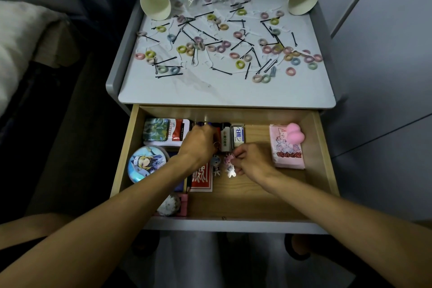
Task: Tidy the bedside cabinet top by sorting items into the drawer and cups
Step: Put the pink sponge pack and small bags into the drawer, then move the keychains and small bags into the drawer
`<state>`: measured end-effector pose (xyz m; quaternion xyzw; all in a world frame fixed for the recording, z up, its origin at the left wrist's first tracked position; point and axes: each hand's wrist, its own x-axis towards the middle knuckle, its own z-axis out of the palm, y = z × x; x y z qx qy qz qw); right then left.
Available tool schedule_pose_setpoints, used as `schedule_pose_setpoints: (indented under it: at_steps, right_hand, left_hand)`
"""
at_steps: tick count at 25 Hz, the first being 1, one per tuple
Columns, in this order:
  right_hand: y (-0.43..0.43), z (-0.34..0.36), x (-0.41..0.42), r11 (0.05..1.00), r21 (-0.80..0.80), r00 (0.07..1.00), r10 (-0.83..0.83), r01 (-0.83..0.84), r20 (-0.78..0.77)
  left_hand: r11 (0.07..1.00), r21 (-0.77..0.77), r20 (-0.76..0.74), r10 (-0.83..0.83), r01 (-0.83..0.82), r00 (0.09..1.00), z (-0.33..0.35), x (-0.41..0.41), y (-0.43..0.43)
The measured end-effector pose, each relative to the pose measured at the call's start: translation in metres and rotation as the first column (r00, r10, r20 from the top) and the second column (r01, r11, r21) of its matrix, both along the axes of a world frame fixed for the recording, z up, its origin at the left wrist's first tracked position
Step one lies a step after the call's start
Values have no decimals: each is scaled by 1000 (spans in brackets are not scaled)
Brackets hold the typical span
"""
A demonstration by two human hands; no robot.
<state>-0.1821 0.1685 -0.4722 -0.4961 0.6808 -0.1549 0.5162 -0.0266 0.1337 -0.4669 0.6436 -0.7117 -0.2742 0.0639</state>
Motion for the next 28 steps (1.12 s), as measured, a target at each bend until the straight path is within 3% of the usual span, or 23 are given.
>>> schedule_pose_setpoints:
  at_steps: [6, 13, 22, 25, 28]
  right_hand:
    - [1, -2, -3, 995, -80, 986, 50, -64, -157]
    - [0, 5, -10, 995, -81, 991, 40, -50, -127]
    - [-15, 56, -22, 950, -307, 995, 36, -64, -94]
    - [-24, 87, -28, 918, -392, 996, 32, -61, -81]
    - [-46, 116, -31, 900, -429, 996, 55, -79, -69]
  left_hand:
    - [998, -47, -17, -53, 52, 998, -1, -4, 3]
    - [993, -89, -10, -79, 77, 997, -1, -1, 5]
    - [994, -94, -13, -56, 55, 998, 43, 1, 6]
    - [996, -84, -221, 24, -44, 975, 86, 5, 3]
    - [980, 11, -499, 179, -200, 848, 126, 12, -13]
